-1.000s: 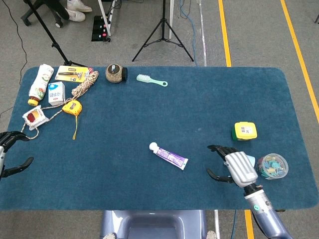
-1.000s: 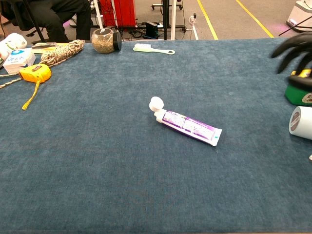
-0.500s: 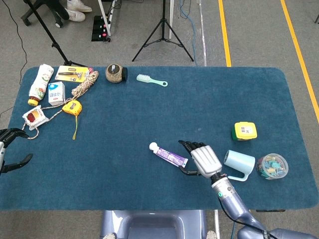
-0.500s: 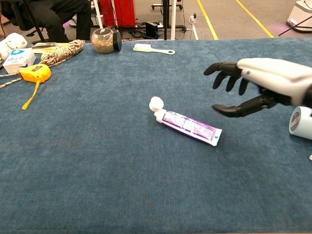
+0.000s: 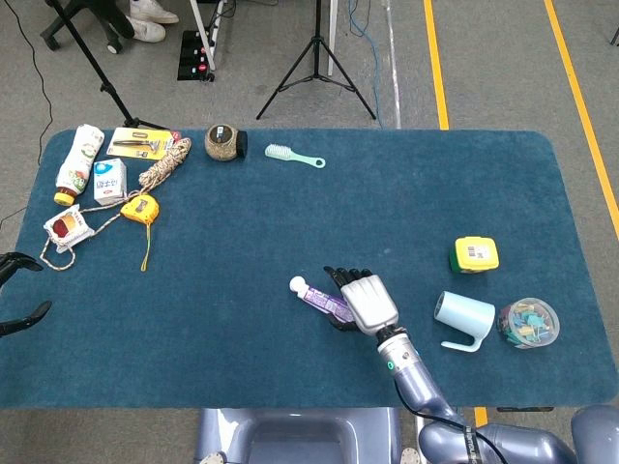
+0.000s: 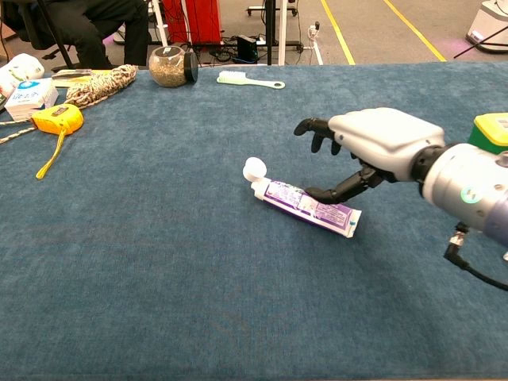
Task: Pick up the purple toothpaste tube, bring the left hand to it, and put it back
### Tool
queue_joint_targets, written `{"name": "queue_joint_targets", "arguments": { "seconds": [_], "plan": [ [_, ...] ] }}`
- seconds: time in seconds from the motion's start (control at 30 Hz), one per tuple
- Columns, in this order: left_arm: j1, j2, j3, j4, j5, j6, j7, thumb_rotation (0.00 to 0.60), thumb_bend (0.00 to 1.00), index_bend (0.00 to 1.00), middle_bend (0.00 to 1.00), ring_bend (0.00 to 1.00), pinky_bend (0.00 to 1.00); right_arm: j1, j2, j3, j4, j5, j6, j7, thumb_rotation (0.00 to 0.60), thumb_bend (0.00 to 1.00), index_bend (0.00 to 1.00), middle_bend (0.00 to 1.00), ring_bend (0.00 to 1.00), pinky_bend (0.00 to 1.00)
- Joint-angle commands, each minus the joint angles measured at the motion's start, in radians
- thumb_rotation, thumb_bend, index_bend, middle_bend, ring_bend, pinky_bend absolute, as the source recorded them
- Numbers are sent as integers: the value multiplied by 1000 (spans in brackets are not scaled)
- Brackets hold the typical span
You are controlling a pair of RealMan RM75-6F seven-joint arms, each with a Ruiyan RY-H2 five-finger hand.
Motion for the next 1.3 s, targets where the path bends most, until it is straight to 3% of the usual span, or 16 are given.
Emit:
{"name": "queue_joint_targets", "arguments": {
  "seconds": [0.03,0.73,1.3],
  "plan": [
    [2,4,3,2,0,0,-4,582,207,355,332,272,297,34,-57,5,47,38,11,-53,332,396,96,229,283,326],
    [16,33,8,-16,3,20,-8,581,207,355,331,272,297,100,-147,-18,188,111,12,-134,333,396,67,200,246,290],
    [20,48,8,-39,5,28,4,581,207,355,331,273,297,105,-73,-55,322,45,-9,-48,332,395,69,195,236,263]
  ]
}}
